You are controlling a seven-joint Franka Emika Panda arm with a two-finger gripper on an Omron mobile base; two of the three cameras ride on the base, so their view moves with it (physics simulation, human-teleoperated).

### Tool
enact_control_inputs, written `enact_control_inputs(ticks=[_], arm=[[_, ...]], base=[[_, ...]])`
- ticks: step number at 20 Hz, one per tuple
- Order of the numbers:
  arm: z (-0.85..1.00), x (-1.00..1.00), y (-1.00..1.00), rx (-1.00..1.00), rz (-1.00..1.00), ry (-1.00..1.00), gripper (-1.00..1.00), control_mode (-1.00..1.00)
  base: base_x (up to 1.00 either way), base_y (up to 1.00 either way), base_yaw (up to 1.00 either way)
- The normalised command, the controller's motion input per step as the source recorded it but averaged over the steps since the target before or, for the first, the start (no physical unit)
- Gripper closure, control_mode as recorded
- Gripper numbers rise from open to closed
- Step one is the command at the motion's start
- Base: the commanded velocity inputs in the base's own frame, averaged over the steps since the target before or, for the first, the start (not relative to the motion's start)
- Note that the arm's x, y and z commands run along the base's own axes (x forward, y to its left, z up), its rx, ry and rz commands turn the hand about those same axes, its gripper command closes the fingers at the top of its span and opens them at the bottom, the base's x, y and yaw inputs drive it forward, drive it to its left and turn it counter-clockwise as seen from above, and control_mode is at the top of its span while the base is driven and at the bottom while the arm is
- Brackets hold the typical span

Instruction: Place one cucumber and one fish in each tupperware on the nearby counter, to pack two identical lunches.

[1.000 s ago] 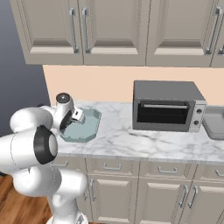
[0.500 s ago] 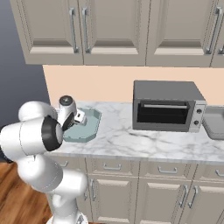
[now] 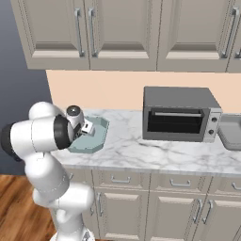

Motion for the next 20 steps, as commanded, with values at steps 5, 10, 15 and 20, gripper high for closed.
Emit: enact_control_inputs(ticks=[5, 10, 15, 20], arm=[[-0.11, 0.17, 0.05, 0.00, 0.00, 0.00, -1.00, -1.00], [0.40, -0.12, 0.00, 0.00, -0.03, 0.03, -1.00, -1.00], [1.00, -0.20, -0.15, -0.02, -0.04, 0.08, -1.00, -1.00], [0.97, -0.44, -0.22, -0.11, -0.01, 0.06, -1.00, -1.00]], base=[[0.00, 0.00, 0.00], [0.00, 0.00, 0.00], [0.00, 0.00, 0.00], [0.00, 0.00, 0.00]])
